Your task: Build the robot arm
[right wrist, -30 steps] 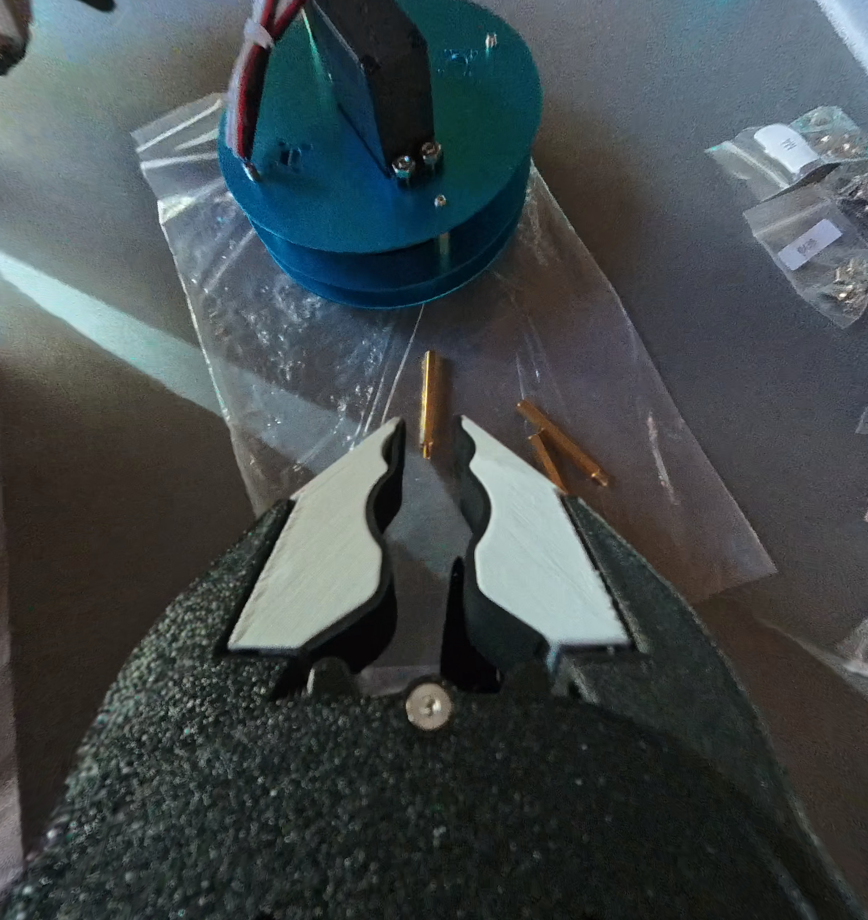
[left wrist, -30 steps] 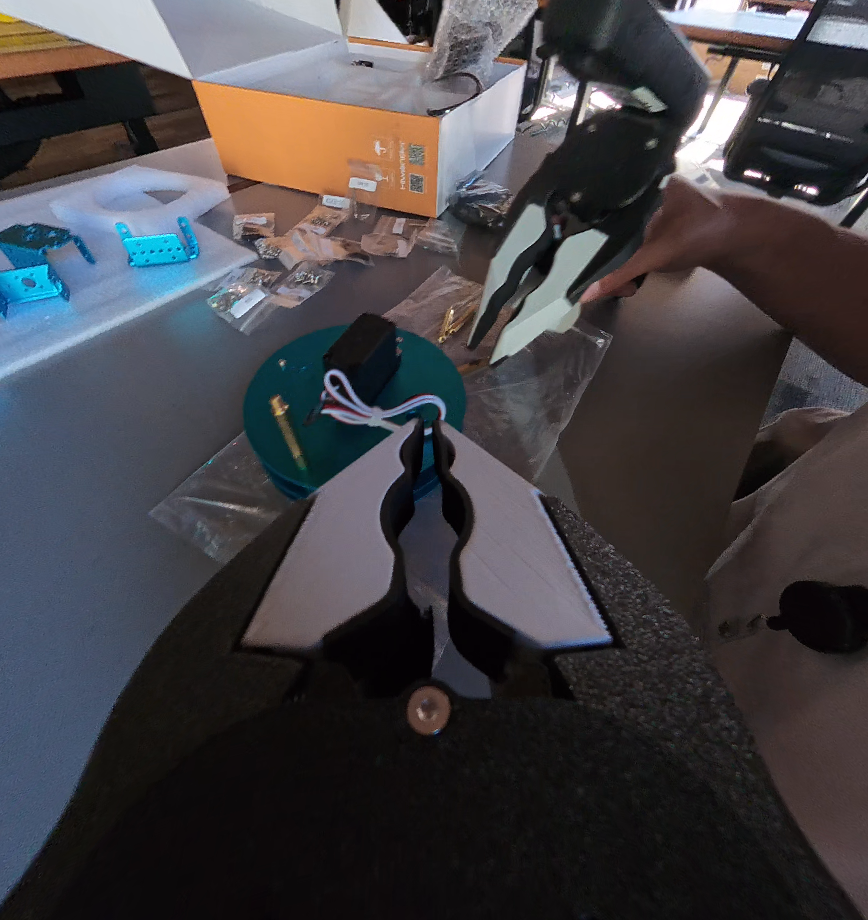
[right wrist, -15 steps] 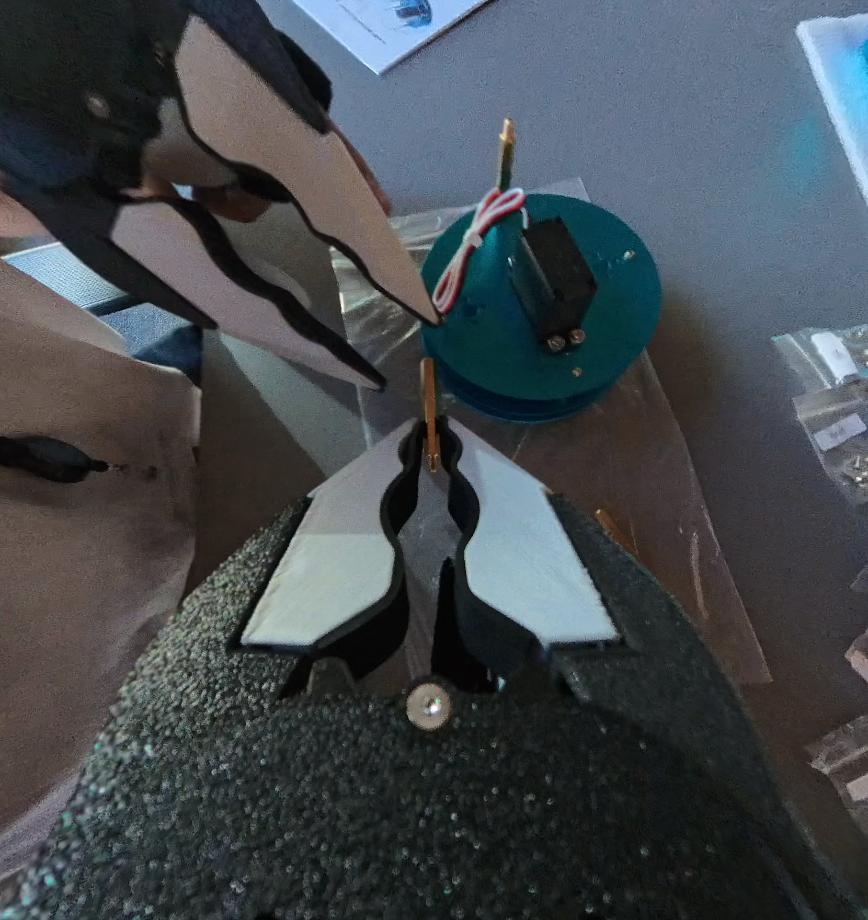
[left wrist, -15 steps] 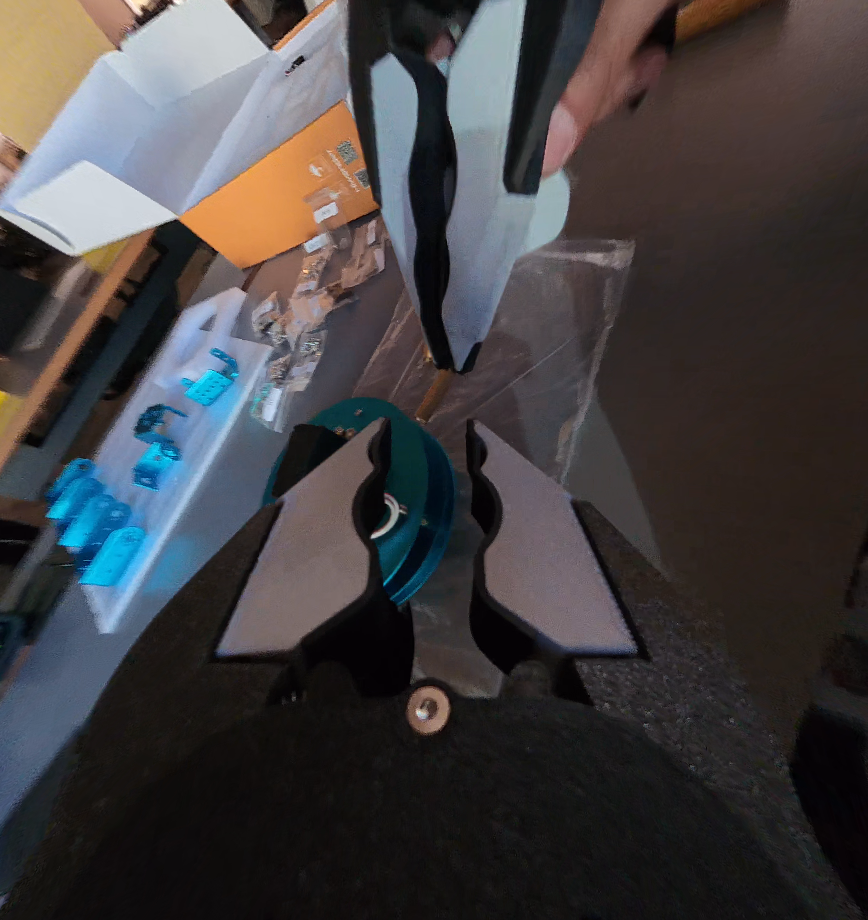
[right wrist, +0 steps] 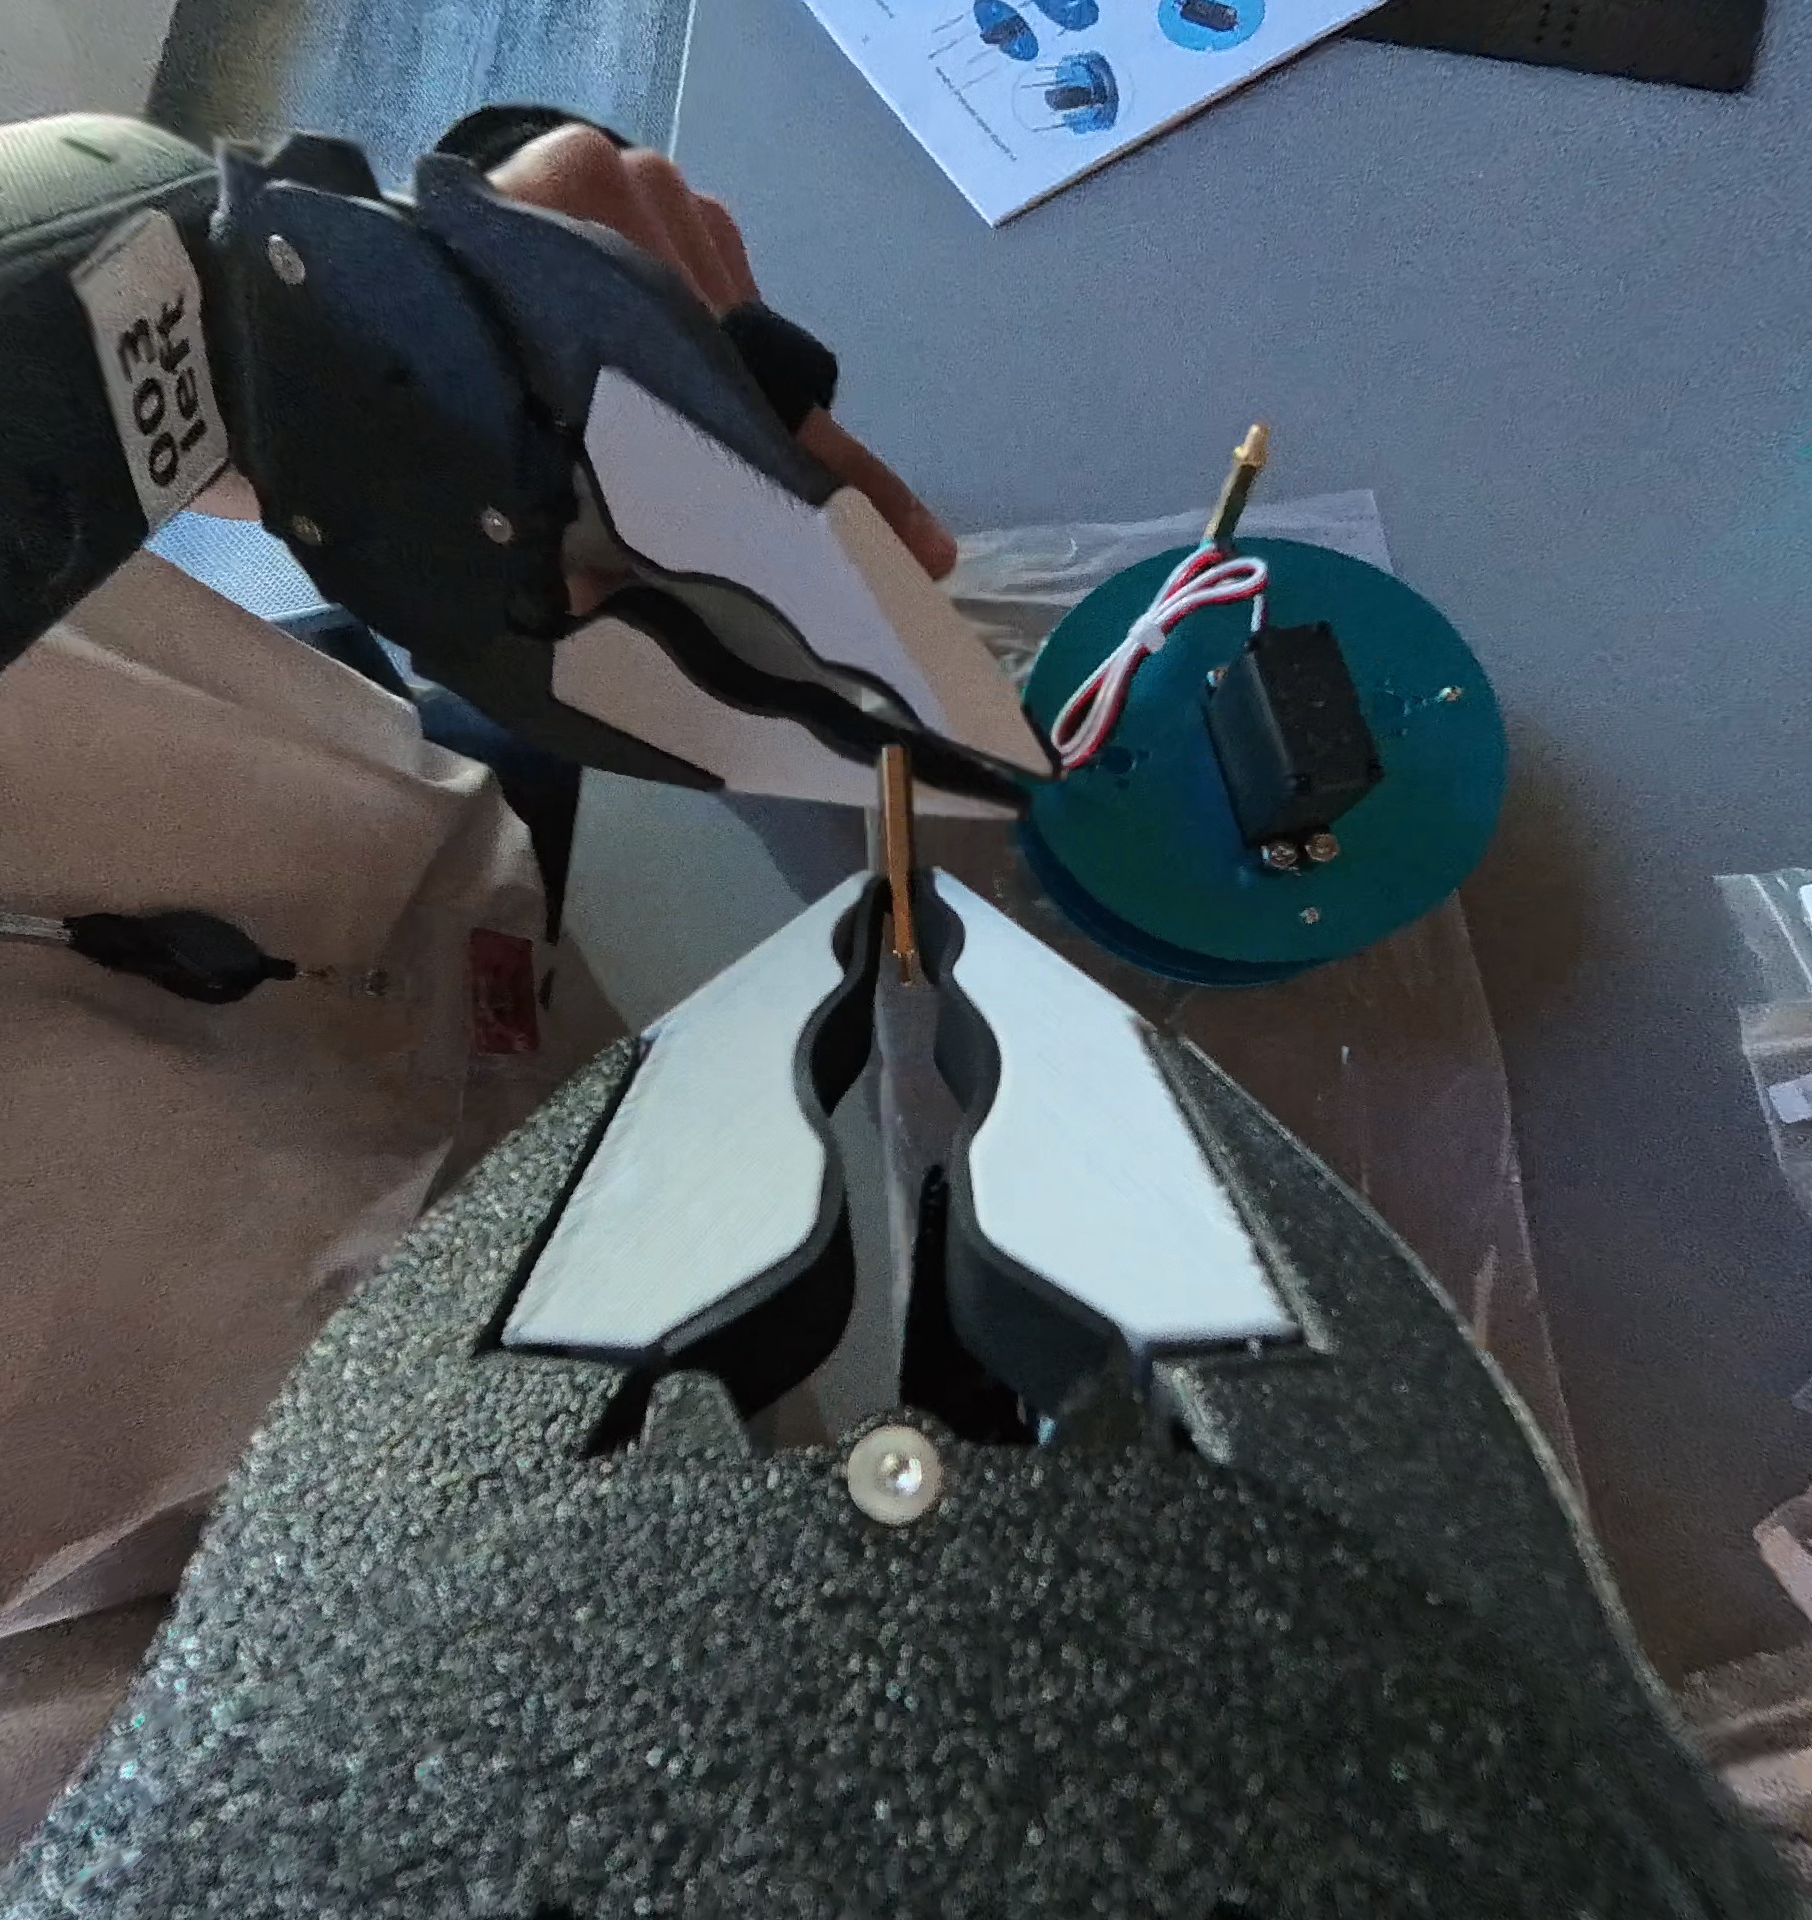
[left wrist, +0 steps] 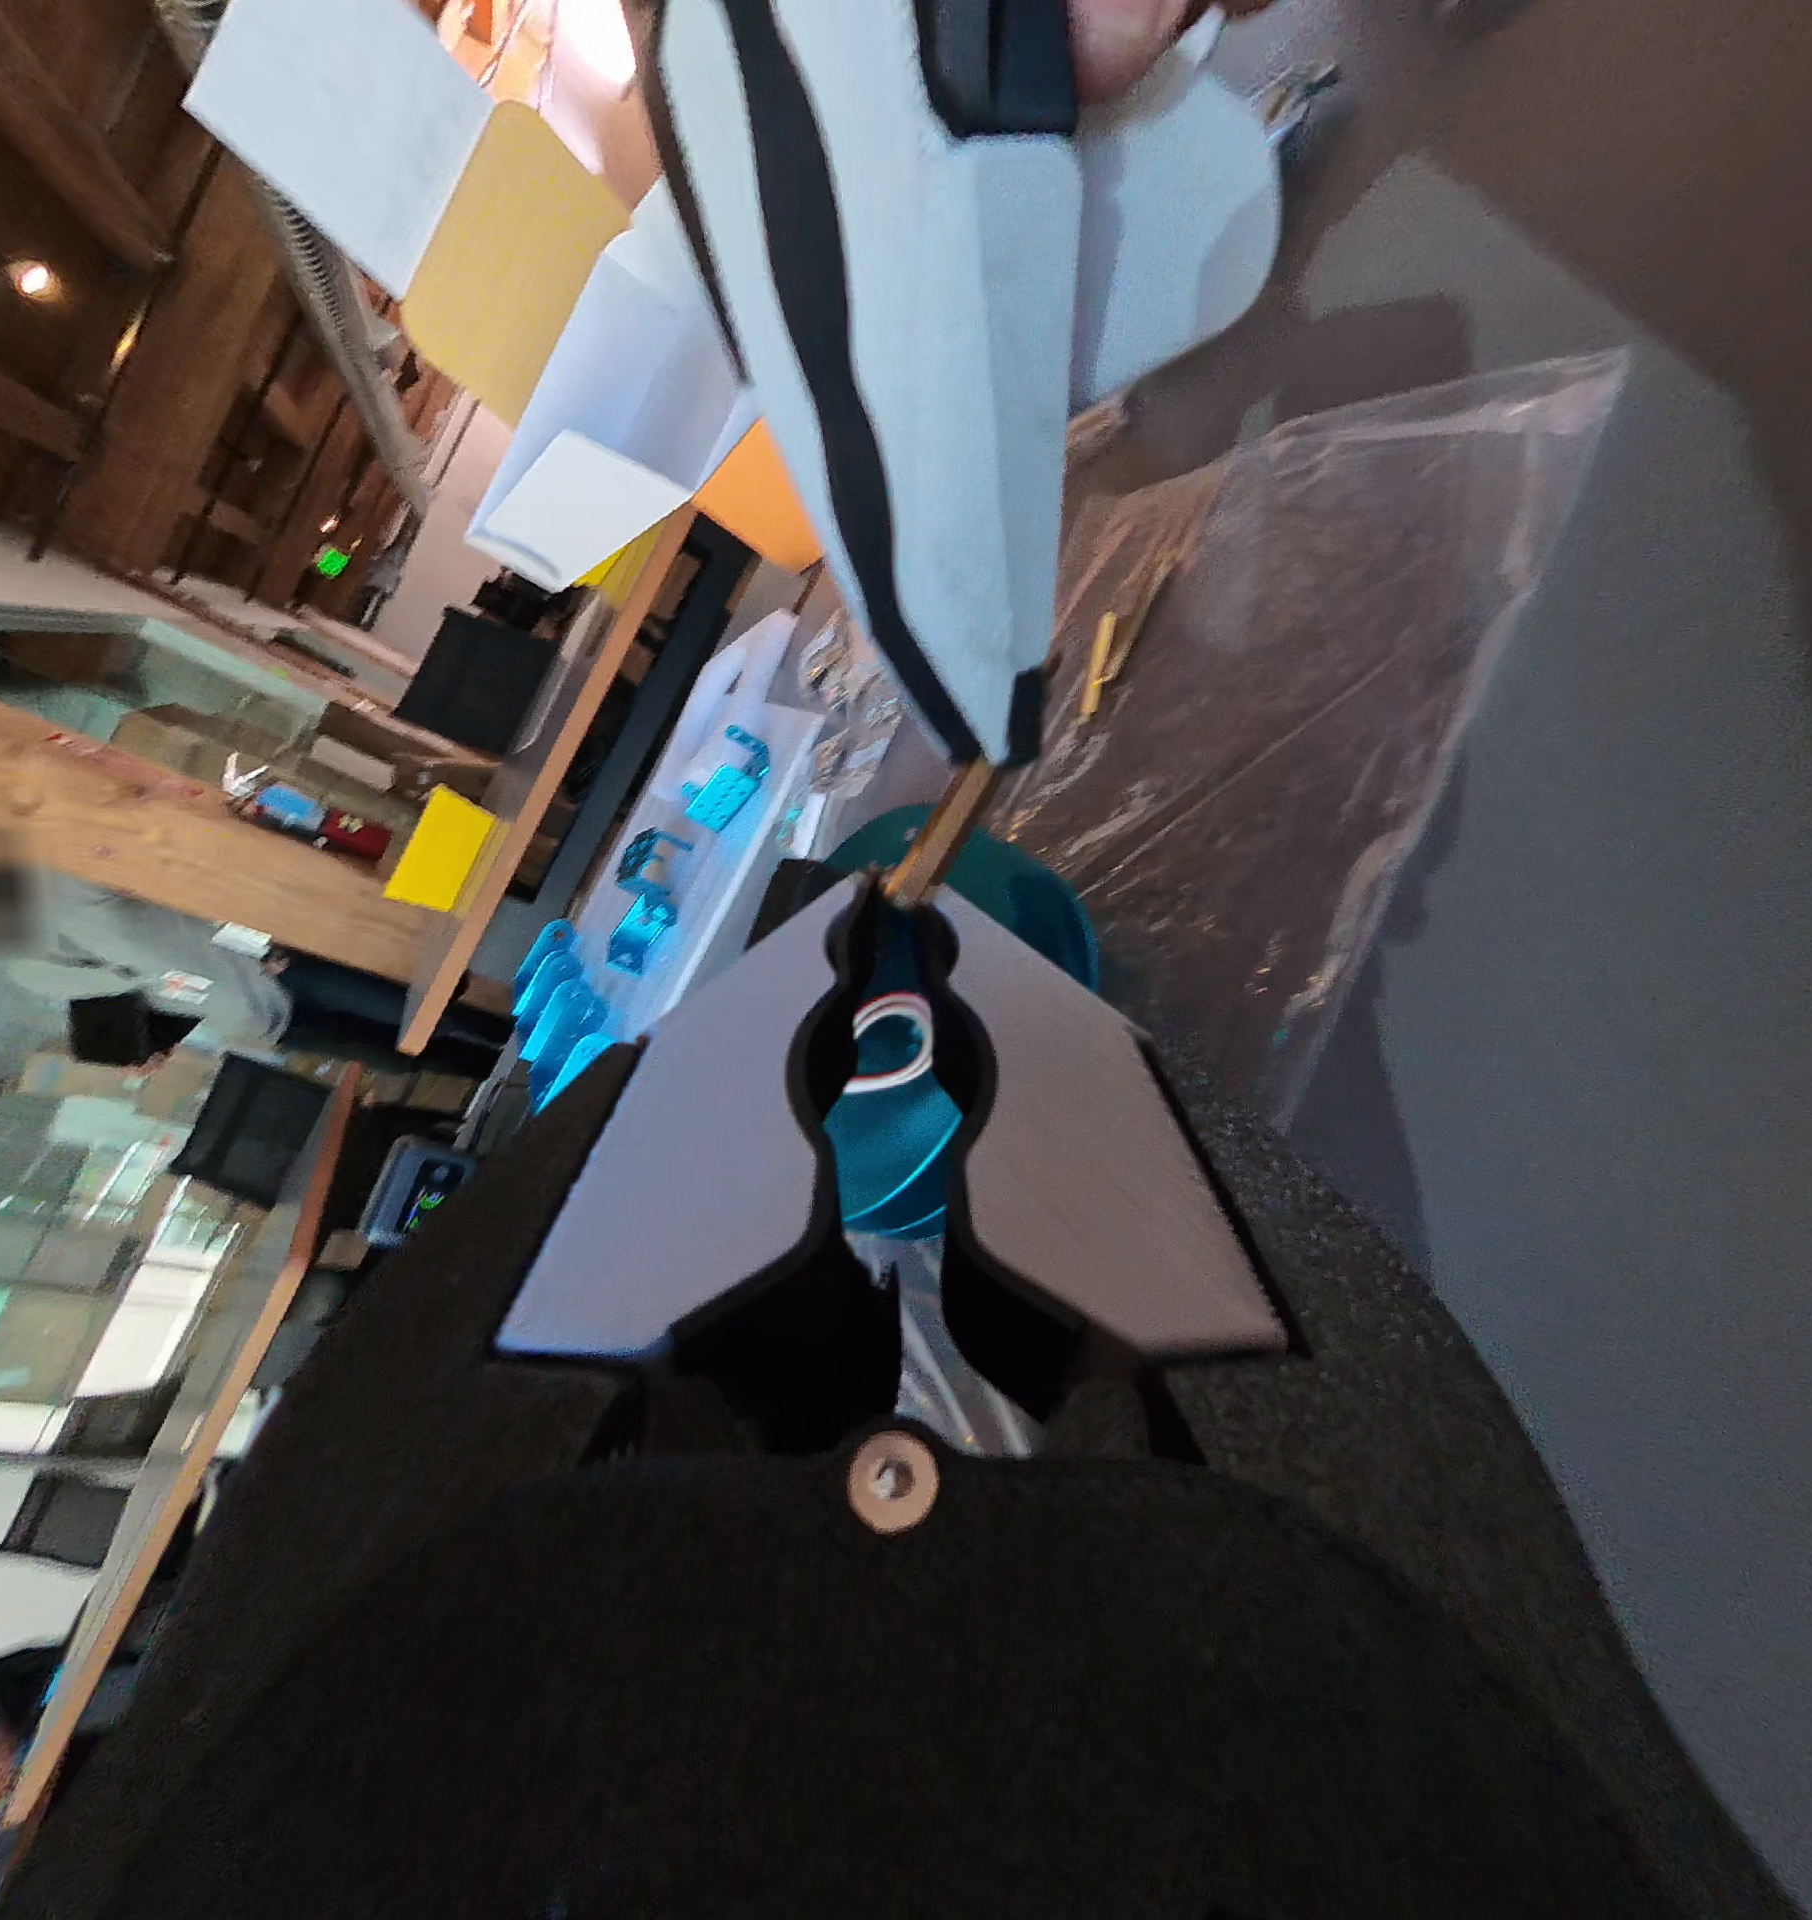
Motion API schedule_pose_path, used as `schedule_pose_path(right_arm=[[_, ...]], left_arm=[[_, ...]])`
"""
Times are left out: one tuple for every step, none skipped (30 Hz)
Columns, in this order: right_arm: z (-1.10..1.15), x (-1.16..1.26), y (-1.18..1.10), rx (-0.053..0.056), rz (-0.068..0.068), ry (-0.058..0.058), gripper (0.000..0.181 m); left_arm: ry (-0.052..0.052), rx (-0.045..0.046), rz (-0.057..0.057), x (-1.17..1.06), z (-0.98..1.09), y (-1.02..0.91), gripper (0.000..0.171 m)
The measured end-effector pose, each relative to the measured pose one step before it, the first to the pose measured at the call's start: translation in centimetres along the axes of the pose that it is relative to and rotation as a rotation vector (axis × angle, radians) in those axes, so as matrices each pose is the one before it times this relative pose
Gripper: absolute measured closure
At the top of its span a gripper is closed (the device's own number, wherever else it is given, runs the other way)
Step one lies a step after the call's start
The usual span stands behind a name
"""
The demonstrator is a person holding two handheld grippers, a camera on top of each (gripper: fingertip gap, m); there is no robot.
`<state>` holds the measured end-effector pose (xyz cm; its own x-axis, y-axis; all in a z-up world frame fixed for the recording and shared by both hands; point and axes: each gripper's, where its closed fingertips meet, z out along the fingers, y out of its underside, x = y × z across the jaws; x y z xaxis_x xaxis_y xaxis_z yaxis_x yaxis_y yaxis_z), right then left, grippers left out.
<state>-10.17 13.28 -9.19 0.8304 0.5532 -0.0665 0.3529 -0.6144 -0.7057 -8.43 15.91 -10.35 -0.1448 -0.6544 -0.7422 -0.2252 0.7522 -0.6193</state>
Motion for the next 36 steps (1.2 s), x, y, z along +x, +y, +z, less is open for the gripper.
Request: schedule_pose_path(right_arm=[[-0.189, 0.58, 0.175, -0.0119, 0.0028, 0.0023, 0.176], [-0.185, 0.435, 0.018, -0.0028, -0.001, -0.0044, 0.177], [-0.153, 0.322, -0.091, 0.0019, 0.0003, -0.0106, 0.176], [-0.107, 0.209, -0.146, 0.0038, -0.0023, -0.0135, 0.177], [-0.031, 0.174, -0.098, -0.0008, -0.0069, -0.0118, 0.176], [-0.004, 0.25, -0.059, -0.0032, -0.0115, -0.0035, 0.176], [-0.007, 0.268, -0.077, -0.003, -0.0066, -0.0038, 0.176], [0.02, 0.115, -0.126, 0.0007, -0.0052, -0.0114, 0.176], [0.008, 0.048, -0.151, 0.0042, -0.0046, -0.0148, 0.177], [0.093, 0.406, 0.165, -0.0134, 0.0027, 0.0059, 0.176], [0.214, 0.551, 0.363, -0.0255, -0.0031, 0.0165, 0.176], [0.266, 0.31, 0.332, -0.0235, -0.006, 0.0043, 0.176], [0.236, 0.003, 0.063, -0.0085, -0.0037, -0.0146, 0.176], [0.126, -0.015, -0.253, 0.01, -0.0065, -0.0137, 0.176], [0.016, 0.064, -0.306, 0.0144, -0.0054, -0.0078, 0.176], [-0.022, 0.183, -0.133, 0.0072, -0.0025, -0.0001, 0.176], [-0.012, 0.268, -0.082, 0.009, -0.0025, 0.0053, 0.177], [-0.05, 0.207, -0.149, 0.0212, -0.0058, 0.0023, 0.176], [-0.172, 0.277, -0.403, 0.0471, -0.0174, 0.0101, 0.176], [-0.359, 0.218, -0.685, 0.0793, -0.0313, 0.0114, 0.176], [-0.621, 0.21, -0.975, 0.112, -0.032, 0.009, 0.172], [-0.697, 0.466, -0.976, 0.1226, -0.0083, 0.0159, 0.165], [-0.489, 0.222, -0.602, 0.0981, 0.015, -0.0122, 0.16], [-0.238, -0.211, -0.126, 0.0524, 0.0254, -0.0443, 0.157], [-0.035, -0.408, 0.141, 0.0218, 0.0311, -0.0463, 0.154], [0.118, -0.163, 0.208, 0.011, 0.0198, -0.0246, 0.154], [0.218, 0.159, 0.091, 0.0155, 0.0099, -0.0018, 0.154], [0.297, -0.105, -0.119, 0.026, 0.0122, -0.0153, 0.153], [0.324, -0.203, -0.112, 0.0217, 0.0196, -0.0224, 0.153], [0.347, -0.104, 0.178, -0.0002, 0.0209, -0.018, 0.156], [0.27, -0.011, 0.421, -0.0208, 0.0153, -0.0122, 0.162], [-0.032, 0.149, -0.11, 0.0073, 0.0164, 0.0025, 0.175], [-0.151, 0.233, -0.047, 0.0014, -0.005, 0.0121, 0.178], [-0.053, 0.095, 0.105, -0.0023, -0.0028, 0.0031, 0.177], [-0.032, 0.236, 0.199, -0.0057, 0.0053, 0.0071, 0.177], [-0.036, 0.21, 0.264, -0.0126, 0.0116, 0.005, 0.175]], left_arm=[[-0.0215, -0.01649, -0.0061, -0.486, 0.1, 0.432, 0.161], [-0.0095, -0.00144, -0.0148, -0.36, 0.049, 0.216, 0.158], [-0.0047, 0.01177, -0.0151, -0.238, 0.023, -0.026, 0.157], [-0.0038, 0.01086, -0.0061, -0.155, 0.064, -0.093, 0.155], [-0.0123, 0.00718, 0.0092, -0.185, 0.099, -0.13, 0.154], [-0.0049, 0.00329, 0.0212, 0.019, 0.14, -0.122, 0.153], [0.0093, -0.00289, 0.0226, 0.304, 0.187, -0.043, 0.153], [0.0016, -0.00262, 0.0186, 0.235, 0.215, -0.047, 0.152], [-0.0085, -0.00058, 0.0184, 0.1, 0.183, -0.06, 0.151], [-0.0192, -0.00511, 0.0148, -0.124, 0.158, 0.006, 0.15], [-0.0135, -0.00558, 0.0059, -0.086, 0.164, 0.016, 0.15], [-0.0192, -0.00436, 0.003, -0.159, 0.186, -0.056, 0.149], [-0.0251, 0.00025, 0.0169, -0.142, 0.152, -0.172, 0.149], [-0.0137, 0.00316, 0.029, 0.111, 0.137, -0.201, 0.154], [0.0048, -0.00514, 0.0306, 0.417, 0.219, -0.01, 0.166], [-0.0141, -0.01246, 0.0243, 0.098, 0.29, 0.178, 0.166], [-0.0221, -0.00643, 0.0121, -0.149, 0.21, 0.15, 0.166], [-0.0093, -0.00363, -0.0186, -0.206, 0.147, 0.092, 0.167], [0.0028, -0.00486, -0.0575, -0.276, 0.129, 0.089, 0.167], [0.009, -0.00209, -0.0802, -0.375, 0.107, 0.033, 0.168], [0.0206, 0.00669, -0.0956, -0.328, 0.046, -0.063, 0.167], [0.033, 0.01837, -0.1195, -0.232, -0.031, -0.22, 0.167], [0.04, 0.03006, -0.1355, -0.158, -0.117, -0.385, 0.167], [0.0398, 0.03448, -0.1326, -0.107, -0.134, -0.411, 0.167], [0.0442, 0.03726, -0.1212, 0.056, -0.115, -0.428, 0.167], [0.0417, 0.03983, -0.1061, 0.09, -0.102, -0.453, 0.167], [0.0377, 0.03007, -0.0846, 0.148, -0.035, -0.304, 0.167], [0.03, 0.01573, -0.0641, 0.157, 0.048, -0.088, 0.167], [0.0171, 0.00627, -0.0371, 0.093, 0.098, 0.031, 0.167], [0.009, 0.00421, -0.0096, 0.113, 0.092, 0.016, 0.167], [0.0037, 0.00066, 0.0061, 0.117, 0.092, -0.001, 0.167], [-0.0013, -0.00564, 0.0157, 0.049, 0.118, 0.063, 0.167], [-0.0047, -0.00567, 0.0169, 0.02, 0.079, 0.031, 0.167], [-0.0093, -0.01329, 0.0183, -0.046, 0.093, 0.098, 0.166], [-0.0138, -0.01989, 0.0183, -0.138, 0.109, 0.209, 0.166], [-0.0086, -0.02294, 0.014, -0.112, 0.111, 0.317, 0.166]])
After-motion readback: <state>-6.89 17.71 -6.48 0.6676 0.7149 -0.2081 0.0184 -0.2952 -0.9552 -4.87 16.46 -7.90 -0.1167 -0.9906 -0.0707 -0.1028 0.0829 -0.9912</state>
